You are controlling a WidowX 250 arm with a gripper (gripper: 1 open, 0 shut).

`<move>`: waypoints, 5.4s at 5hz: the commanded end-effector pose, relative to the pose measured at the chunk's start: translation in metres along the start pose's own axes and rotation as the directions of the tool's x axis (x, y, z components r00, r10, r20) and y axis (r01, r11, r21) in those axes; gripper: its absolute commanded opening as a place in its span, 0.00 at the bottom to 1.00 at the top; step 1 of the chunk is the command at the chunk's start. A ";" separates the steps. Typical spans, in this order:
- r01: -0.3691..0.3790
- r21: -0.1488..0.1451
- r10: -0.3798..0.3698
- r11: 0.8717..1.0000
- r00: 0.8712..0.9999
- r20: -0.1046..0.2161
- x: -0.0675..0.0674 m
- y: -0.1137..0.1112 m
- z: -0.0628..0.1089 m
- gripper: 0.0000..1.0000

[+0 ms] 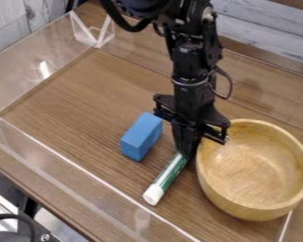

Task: Put the green marker in the brown bowl

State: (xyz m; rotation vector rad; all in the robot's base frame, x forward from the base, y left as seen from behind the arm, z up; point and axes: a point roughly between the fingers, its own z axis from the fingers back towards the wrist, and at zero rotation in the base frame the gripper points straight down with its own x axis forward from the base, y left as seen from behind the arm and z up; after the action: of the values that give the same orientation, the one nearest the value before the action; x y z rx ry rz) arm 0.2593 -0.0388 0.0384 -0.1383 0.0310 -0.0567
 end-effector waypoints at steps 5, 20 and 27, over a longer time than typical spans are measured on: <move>0.023 -0.007 -0.023 1.000 0.999 0.047 0.005 0.009 0.011 1.00; 0.016 -0.075 -0.015 0.997 1.000 0.009 -0.018 -0.021 -0.019 1.00; 0.010 -0.095 -0.009 0.995 1.000 0.012 -0.024 -0.059 -0.028 1.00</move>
State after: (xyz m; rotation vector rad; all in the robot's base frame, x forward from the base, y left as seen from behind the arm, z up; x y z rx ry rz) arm 0.2330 -0.0934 0.0196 -0.2297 0.0173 -0.0538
